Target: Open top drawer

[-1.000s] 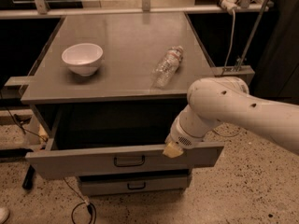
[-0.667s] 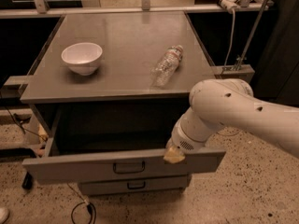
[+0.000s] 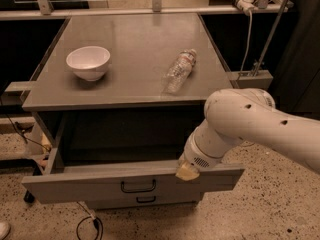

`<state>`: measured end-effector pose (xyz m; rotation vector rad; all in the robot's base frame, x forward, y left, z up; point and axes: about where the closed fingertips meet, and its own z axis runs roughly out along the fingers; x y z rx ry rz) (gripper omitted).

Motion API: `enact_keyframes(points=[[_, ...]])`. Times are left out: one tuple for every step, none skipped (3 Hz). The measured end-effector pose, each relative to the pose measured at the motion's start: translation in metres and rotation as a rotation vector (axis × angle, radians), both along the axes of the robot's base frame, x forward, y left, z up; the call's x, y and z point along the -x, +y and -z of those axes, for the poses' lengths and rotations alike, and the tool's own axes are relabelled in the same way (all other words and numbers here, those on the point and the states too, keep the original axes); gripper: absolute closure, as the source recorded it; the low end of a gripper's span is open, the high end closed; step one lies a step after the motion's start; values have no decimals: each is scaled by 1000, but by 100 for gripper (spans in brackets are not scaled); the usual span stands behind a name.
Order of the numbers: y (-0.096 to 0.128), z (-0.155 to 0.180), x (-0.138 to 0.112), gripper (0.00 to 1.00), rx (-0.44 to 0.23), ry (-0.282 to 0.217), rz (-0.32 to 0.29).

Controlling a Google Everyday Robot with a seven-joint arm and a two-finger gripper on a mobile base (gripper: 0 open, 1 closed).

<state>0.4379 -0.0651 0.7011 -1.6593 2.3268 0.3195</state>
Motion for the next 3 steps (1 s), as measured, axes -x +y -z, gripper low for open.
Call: enact_keyframes(points=[[0,0,0,100,0,0,0],[1,2,5,100,6,13,-8],[2,2,10,100,9,25,-8]])
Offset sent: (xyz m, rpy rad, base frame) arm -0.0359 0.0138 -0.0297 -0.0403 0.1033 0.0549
